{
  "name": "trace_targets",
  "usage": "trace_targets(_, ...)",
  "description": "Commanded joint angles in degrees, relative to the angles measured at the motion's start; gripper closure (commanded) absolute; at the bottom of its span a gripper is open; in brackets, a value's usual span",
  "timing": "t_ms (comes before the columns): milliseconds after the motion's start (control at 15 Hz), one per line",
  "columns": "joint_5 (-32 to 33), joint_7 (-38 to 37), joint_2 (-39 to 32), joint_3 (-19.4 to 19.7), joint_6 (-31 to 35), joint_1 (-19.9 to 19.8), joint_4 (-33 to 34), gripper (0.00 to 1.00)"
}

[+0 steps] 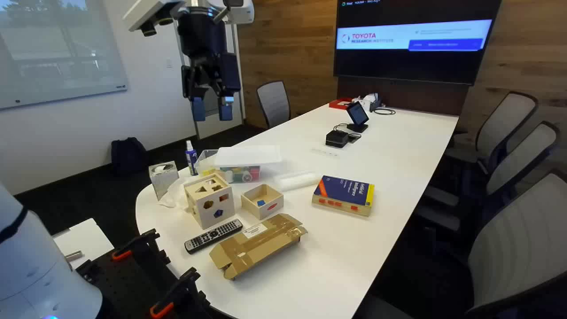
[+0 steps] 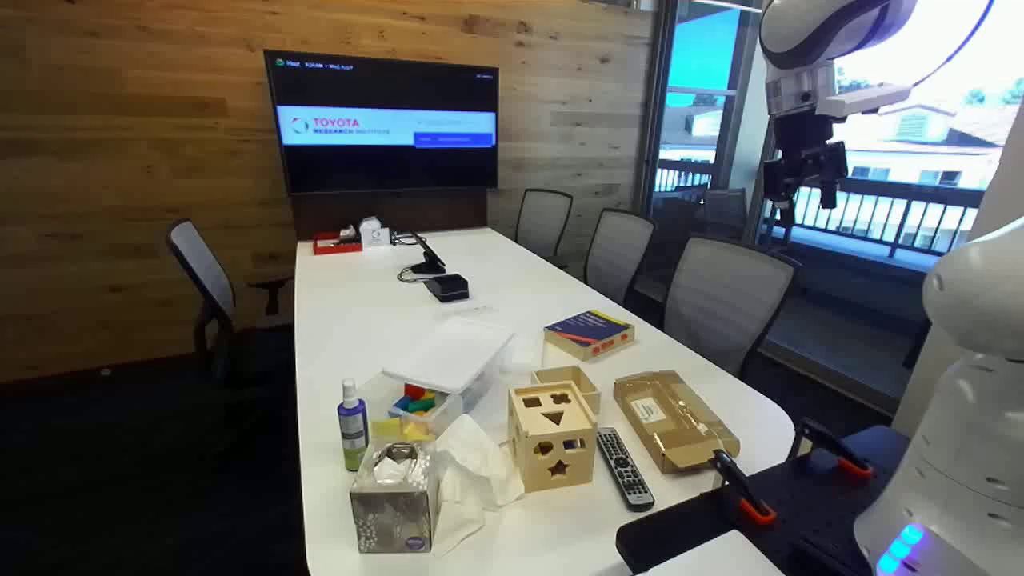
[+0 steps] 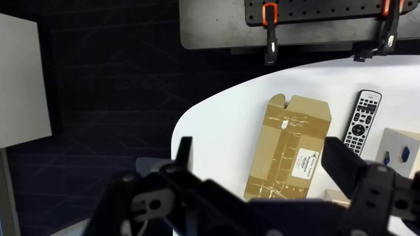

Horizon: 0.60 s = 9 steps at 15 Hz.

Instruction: Remove the blue block from the wooden box, put it in the lunchbox and close the lunchbox with the white lid

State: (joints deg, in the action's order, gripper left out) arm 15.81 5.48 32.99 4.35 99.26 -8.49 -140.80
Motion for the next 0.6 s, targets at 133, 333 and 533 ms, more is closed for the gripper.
trace_targets(133,0.77,0.03,-3.31,-0.44,3.89,2.59,0.65,0.0)
trace_targets(333,1.22,1.55,-9.4,-2.32,13.95,6.24,1.69,0.0)
trace_targets(533,1.78,2.22,-18.31,-4.6,23.93,8.99,3.8,0.0)
